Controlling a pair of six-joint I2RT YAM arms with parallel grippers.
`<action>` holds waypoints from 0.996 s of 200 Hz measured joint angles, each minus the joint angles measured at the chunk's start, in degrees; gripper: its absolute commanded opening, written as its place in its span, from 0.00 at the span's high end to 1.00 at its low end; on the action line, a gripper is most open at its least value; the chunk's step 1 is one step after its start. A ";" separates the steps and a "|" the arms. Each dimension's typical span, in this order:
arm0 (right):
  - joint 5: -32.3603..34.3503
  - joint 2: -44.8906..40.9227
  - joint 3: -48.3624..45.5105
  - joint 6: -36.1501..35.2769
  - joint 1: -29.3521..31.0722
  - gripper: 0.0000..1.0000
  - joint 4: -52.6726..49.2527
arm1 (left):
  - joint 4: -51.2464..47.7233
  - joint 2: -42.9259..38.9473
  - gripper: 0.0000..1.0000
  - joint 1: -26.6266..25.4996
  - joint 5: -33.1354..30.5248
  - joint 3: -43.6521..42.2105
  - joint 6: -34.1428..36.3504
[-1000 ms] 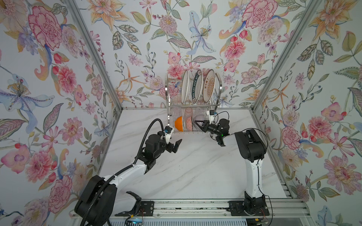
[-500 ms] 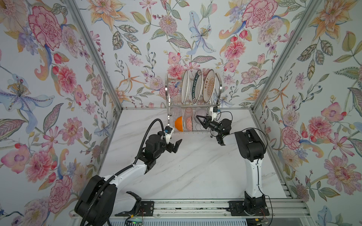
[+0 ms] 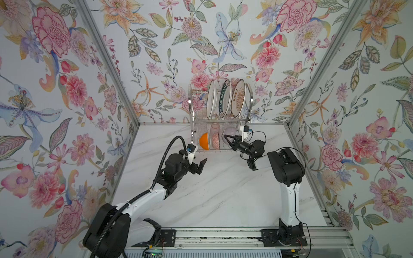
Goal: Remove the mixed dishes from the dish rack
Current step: 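Lift the lavender bowl up out of the rack with the right gripper, then carry the lavender bowl toward the robot and lower it to the table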
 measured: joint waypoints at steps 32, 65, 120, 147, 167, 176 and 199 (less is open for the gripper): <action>1.36 -4.61 -4.87 -2.89 0.55 1.00 -0.04 | -0.09 -2.12 0.01 0.00 -0.07 0.00 0.00; 3.06 -10.23 -9.92 -6.27 0.94 1.00 -0.20 | -0.79 -4.94 0.01 0.00 -1.11 0.00 0.04; 7.61 -22.29 -20.72 -15.26 3.76 1.00 -5.55 | -3.76 -9.64 0.01 0.00 -3.02 0.52 0.44; 10.27 -29.86 -24.55 -21.81 6.29 1.00 -13.70 | -5.38 -11.72 0.01 0.96 -3.89 1.07 0.09; 12.37 -35.89 -25.18 -28.09 8.41 1.00 -22.99 | -6.84 -13.09 0.01 3.39 -3.89 1.60 -0.66; 13.38 -38.42 -25.16 -31.10 9.42 1.00 -27.50 | -7.72 -13.51 0.01 4.98 -3.87 2.01 -1.11; 15.17 -43.82 -23.56 -37.97 11.72 1.00 -40.85 | -9.79 -14.12 0.01 9.55 -3.82 3.10 -2.43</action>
